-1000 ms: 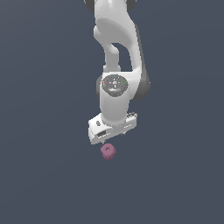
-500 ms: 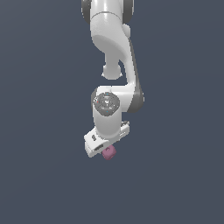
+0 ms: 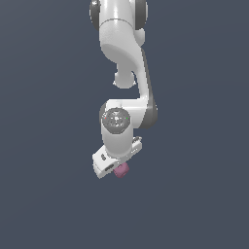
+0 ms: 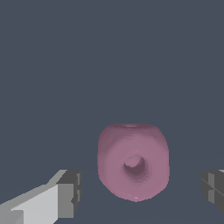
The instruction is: Pick up the object and move it to a goal position.
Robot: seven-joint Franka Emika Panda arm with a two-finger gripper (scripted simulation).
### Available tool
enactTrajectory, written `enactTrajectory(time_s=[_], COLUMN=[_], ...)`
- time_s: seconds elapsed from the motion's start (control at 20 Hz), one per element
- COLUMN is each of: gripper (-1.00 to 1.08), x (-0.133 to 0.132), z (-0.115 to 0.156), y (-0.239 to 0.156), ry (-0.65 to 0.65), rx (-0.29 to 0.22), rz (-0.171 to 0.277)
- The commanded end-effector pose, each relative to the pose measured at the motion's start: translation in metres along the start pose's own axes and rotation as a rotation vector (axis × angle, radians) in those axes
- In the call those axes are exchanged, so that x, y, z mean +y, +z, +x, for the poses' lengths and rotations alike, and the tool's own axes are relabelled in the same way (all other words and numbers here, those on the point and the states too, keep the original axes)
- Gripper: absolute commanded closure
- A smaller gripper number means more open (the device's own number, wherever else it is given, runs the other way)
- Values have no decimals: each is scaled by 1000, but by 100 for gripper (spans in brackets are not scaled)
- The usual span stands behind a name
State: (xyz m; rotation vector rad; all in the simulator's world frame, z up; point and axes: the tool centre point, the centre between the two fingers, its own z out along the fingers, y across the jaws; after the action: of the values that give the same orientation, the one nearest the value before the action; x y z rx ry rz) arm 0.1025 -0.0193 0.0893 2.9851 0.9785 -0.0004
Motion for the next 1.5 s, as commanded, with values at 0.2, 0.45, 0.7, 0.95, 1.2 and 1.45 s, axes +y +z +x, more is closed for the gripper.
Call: enactTrajectory(time_s=[0.2,0.45,0.7,0.95,1.2,1.45], gripper=[-92,-92,-92,108,108,108], x=[0,-1,0,0,0,1], z=[0,-1,0,1,1,-1], y=[19,45,51,50,50,49], ry=[-2,-4,-5,-5,-5,-5], rx=[0,0,0,0,0,0], rz=[0,0,0,0,0,0])
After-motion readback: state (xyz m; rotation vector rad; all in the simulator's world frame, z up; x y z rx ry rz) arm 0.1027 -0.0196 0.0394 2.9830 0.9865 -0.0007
